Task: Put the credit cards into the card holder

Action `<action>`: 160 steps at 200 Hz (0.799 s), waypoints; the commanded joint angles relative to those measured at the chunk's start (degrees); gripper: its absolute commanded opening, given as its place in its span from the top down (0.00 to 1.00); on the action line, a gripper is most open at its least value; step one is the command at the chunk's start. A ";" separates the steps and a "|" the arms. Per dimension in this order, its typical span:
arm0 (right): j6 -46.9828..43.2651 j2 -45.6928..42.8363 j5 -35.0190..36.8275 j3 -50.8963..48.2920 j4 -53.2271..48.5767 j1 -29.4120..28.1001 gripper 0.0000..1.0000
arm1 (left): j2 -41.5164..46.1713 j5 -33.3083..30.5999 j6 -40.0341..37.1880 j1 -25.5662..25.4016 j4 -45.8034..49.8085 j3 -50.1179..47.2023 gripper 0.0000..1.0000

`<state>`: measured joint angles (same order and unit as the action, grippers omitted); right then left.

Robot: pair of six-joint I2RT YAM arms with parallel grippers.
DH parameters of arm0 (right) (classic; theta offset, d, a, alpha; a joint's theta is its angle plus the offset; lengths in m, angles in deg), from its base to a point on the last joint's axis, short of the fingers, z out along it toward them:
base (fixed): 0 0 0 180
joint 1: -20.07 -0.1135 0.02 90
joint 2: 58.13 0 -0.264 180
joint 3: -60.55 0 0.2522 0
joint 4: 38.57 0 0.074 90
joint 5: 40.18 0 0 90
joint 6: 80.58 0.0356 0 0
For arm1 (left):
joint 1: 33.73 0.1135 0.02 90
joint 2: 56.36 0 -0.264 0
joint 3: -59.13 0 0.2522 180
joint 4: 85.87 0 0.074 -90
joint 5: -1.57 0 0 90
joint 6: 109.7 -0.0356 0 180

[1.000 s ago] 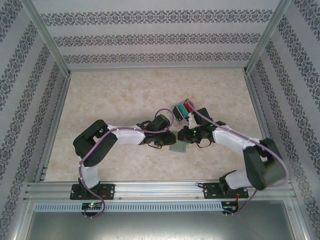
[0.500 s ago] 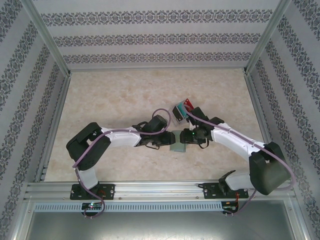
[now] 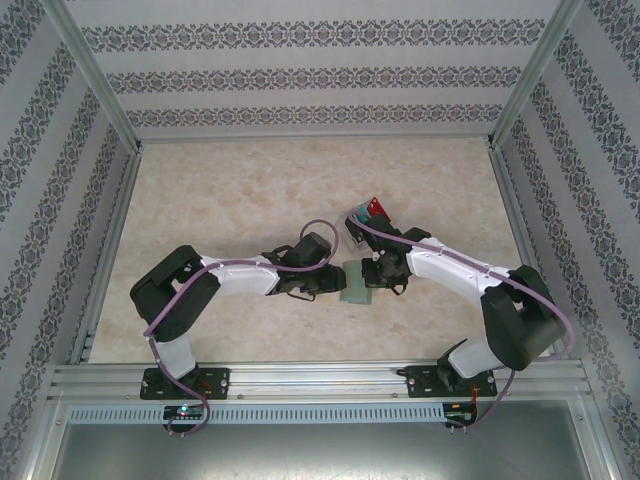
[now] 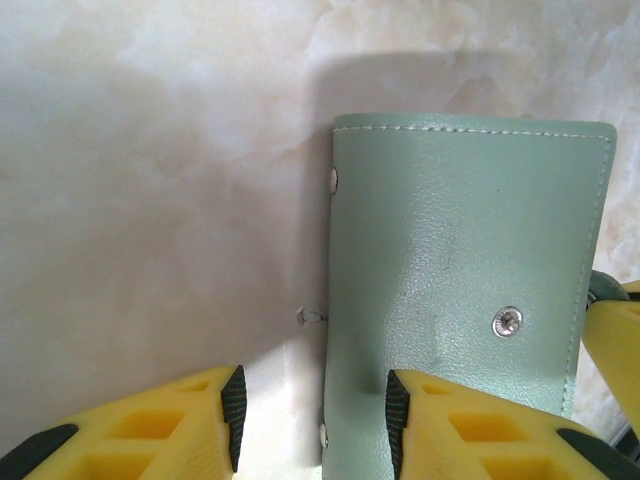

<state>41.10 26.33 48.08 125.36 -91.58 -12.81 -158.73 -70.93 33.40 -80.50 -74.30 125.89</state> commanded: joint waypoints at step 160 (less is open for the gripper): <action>-5.94 -3.61 -29.89 -2.97 7.56 11.55 1.00 | -7.28 3.34 -1.65 0.34 0.57 4.32 0.72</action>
<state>38.04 21.68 30.14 123.19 -87.60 -3.46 -163.95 -67.83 31.11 -80.37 -73.87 130.67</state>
